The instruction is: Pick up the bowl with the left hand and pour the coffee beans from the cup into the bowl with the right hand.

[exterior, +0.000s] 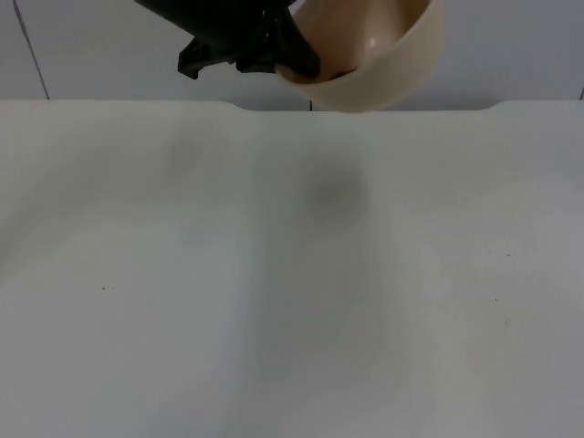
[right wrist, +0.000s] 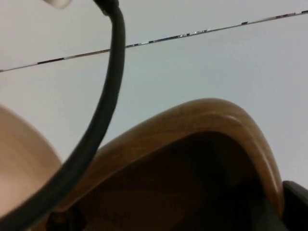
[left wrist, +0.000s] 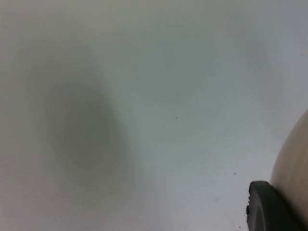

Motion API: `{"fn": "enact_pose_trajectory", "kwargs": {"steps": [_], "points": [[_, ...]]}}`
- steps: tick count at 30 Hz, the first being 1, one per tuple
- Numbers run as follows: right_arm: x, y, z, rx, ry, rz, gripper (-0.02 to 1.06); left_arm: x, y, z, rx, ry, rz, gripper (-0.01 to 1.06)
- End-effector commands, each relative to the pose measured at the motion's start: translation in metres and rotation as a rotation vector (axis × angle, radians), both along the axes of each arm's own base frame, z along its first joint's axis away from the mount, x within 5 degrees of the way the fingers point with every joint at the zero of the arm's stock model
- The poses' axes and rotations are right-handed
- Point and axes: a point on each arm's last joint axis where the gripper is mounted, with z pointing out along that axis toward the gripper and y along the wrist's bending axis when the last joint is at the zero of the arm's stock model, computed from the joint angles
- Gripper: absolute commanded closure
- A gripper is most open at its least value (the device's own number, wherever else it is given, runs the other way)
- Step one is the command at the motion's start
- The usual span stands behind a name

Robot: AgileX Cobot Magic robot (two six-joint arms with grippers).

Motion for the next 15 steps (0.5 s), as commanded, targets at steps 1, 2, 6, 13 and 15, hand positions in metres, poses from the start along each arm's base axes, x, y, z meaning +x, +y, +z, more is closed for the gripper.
{"fn": "enact_pose_trajectory", "kwargs": {"steps": [1,2,6,13,15], "points": [[0.0039,-0.0078,0.0063,-0.002,-0.021,-0.012,1.05,0.0003,-0.003,0.0024,-0.027,0.009,0.009,1.05],[0.0039,-0.0078,0.0063,-0.002,-0.021,-0.012,1.05,0.0003,-0.003,0.0024,-0.027,0.009,0.009,1.05],[0.0054,-0.0092,0.0063,-0.002,-0.02,-0.013,1.05,0.0003,-0.0028,0.0021,-0.022,0.007,0.007,1.05],[0.0054,-0.0081,0.0062,0.002,-0.019,-0.001,1.05,0.0006,-0.0027,0.0022,-0.021,0.004,0.01,1.05],[0.0054,-0.0081,0.0062,0.002,-0.019,-0.001,1.05,0.0006,-0.0027,0.0022,-0.021,0.004,0.01,1.05]]}}
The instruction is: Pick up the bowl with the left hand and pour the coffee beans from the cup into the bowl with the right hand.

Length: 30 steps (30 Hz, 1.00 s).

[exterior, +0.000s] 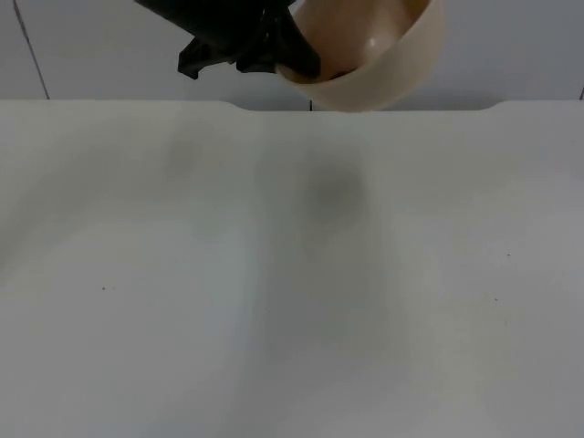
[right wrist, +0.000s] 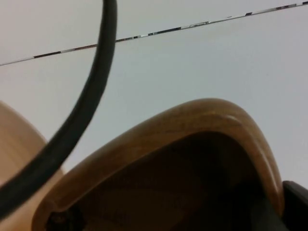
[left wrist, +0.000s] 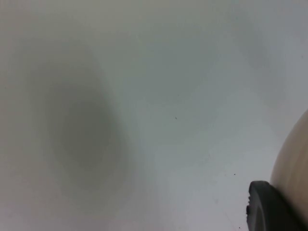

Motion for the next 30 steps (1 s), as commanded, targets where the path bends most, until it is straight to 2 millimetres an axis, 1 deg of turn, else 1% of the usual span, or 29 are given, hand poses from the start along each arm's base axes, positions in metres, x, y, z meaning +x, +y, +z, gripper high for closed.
{"fn": "enact_pose_trajectory", "kwargs": {"steps": [1,13,25,30], "points": [[-0.0012,-0.0018,0.0058,0.0,-0.021,0.007,1.05,0.0004,-0.0027,0.002,-0.02,0.005,0.007,1.05],[-0.0012,-0.001,0.0061,0.011,-0.024,0.015,1.05,0.0004,-0.0026,0.0019,-0.018,0.005,0.006,1.05],[-0.001,-0.0002,0.0099,-0.024,-0.067,0.026,1.05,0.0004,-0.0026,0.0019,-0.018,0.005,0.006,1.05],[0.0073,-0.0049,0.006,-0.047,-0.074,0.008,1.05,0.0004,-0.0026,0.0019,-0.018,0.005,0.006,1.05]]}}
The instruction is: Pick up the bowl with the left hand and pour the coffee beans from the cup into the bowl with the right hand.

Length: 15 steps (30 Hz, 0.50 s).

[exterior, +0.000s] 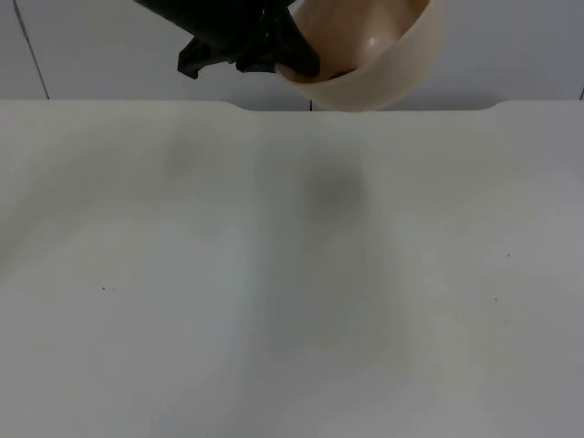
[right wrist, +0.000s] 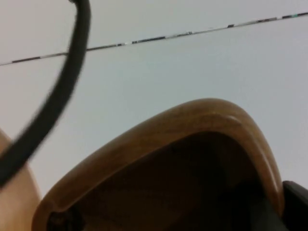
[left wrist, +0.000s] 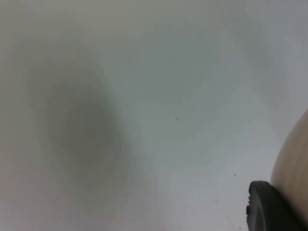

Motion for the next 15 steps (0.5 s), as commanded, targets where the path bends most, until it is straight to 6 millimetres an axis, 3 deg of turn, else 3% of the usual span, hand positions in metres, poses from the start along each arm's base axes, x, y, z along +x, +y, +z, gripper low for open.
{"fn": "enact_pose_trajectory", "kwargs": {"steps": [1,15], "points": [[0.0051,-0.0053,0.0011,-0.012,-0.02,-0.016,1.05,0.0002,-0.0027,0.0019,-0.017,0.005,0.004,1.05],[0.0038,-0.0017,-0.0083,-0.005,-0.017,-0.013,1.05,0.0001,-0.0017,0.0008,0.004,-0.003,-0.004,1.05]]}}
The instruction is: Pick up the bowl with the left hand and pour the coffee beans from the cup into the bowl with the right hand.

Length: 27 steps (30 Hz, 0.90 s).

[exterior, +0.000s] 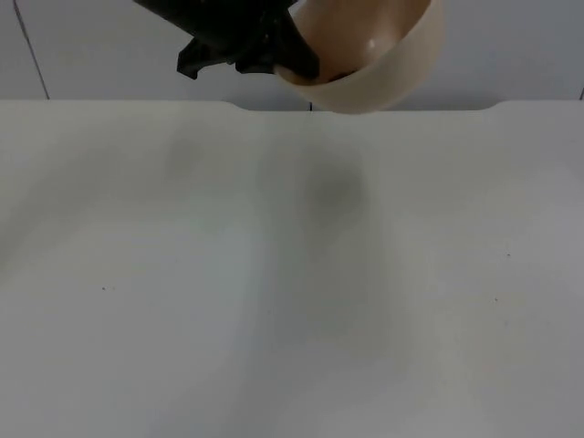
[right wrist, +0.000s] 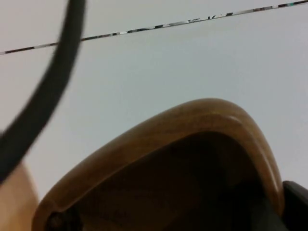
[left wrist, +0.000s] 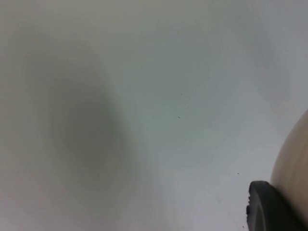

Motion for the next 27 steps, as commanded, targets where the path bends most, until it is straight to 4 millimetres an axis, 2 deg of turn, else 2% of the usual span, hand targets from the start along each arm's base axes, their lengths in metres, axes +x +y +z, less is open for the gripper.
{"fn": "enact_pose_trajectory", "kwargs": {"steps": [1,16,25,27], "points": [[-0.005,0.003,-0.004,-0.012,-0.003,0.002,1.05,0.0,-0.002,0.001,-0.003,-0.001,-0.001,1.05],[-0.015,0.002,-0.005,0.017,-0.033,-0.087,1.05,0.0,-0.002,0.001,-0.003,-0.001,-0.001,1.05],[-0.015,0.01,-0.007,0.047,-0.008,-0.008,1.05,0.0,-0.002,0.001,-0.003,-0.001,-0.001,1.05],[-0.015,0.007,-0.006,0.067,-0.021,-0.039,1.05,0.0,-0.002,0.001,-0.003,-0.001,-0.001,1.05]]}}
